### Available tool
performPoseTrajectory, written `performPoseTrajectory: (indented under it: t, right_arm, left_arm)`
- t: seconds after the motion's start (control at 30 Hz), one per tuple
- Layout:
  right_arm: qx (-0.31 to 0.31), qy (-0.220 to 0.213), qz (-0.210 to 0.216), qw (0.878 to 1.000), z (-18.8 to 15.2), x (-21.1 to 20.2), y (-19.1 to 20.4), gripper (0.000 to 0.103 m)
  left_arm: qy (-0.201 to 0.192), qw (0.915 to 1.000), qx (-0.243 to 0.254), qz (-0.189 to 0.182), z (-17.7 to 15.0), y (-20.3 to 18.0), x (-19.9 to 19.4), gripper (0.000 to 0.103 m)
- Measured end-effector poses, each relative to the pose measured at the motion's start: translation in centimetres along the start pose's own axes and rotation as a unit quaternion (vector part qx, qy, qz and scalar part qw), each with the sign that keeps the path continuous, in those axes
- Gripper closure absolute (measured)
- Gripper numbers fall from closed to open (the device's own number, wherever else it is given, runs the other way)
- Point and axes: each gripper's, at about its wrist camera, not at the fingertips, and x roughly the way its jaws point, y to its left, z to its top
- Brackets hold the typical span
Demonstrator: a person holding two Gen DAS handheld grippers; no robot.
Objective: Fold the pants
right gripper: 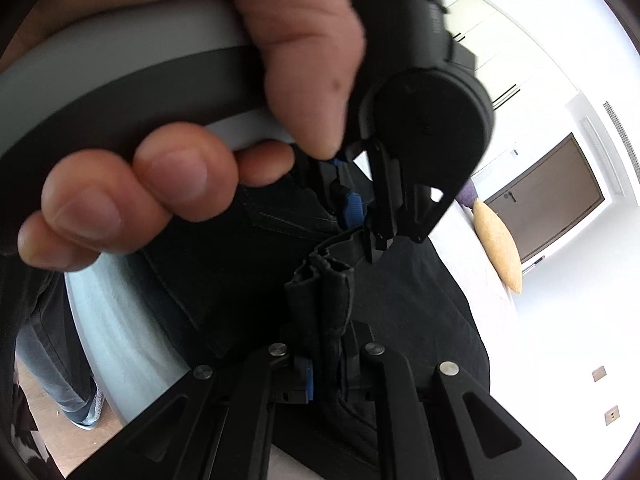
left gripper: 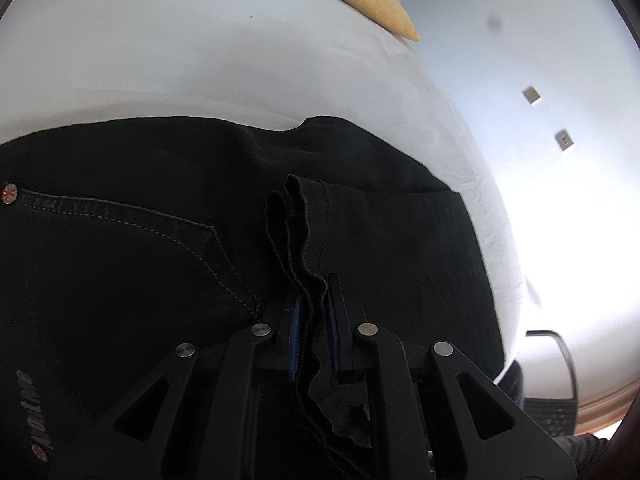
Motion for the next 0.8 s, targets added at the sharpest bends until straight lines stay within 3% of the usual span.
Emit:
performPoseTrajectory:
  t: [0.1,0.17,0.27,0.33,0.37,0.53,0.7,0.8]
  right_arm:
    - [0.021,-0.01,0.023,0.999,-0.4,-1.3,-0.4,0.086]
    - [0.055,-0.019,0.055,0.997,-1.5,-2.5,-1.6,0.064]
    - [0.127,-0.022,0.127,0.983,-4.0,-4.6,-5.1,0.055]
    - [0.202,-0.004,0.202,0.958,-6.3,-5.1,-8.3,0.055]
    - [0.255,-0.001,0.243,0.936,-7.9,-5.3,-10.7,0.055]
    - [0.422,0.007,0.323,0.847,-13.2,-2.6,-19.3,0.055]
    - [0.504,0.004,0.392,0.77,-14.2,2.4,-24.9,0.055]
    - [0.53,0.016,0.42,0.737,-13.9,6.6,-26.4,0.056]
  left_arm:
    - [-0.005,0.9992,0.024,0.03,-0.7,-1.1,0.7,0.088]
    - [-0.012,0.9969,0.049,0.059,-1.1,-2.1,0.7,0.088]
    - [-0.019,0.9913,0.085,0.099,-1.8,-3.4,0.8,0.088]
    - [-0.021,0.9898,0.09,0.109,-1.9,-4.0,1.2,0.088]
    - [-0.022,0.9894,0.091,0.111,-1.9,-4.1,1.2,0.087]
    - [-0.029,0.9886,0.091,0.116,-2.3,-4.0,1.0,0.087]
    - [-0.03,0.9875,0.097,0.121,-3.8,-4.7,1.4,0.087]
    - [-0.031,0.9874,0.098,0.12,-4.4,-5.0,1.4,0.087]
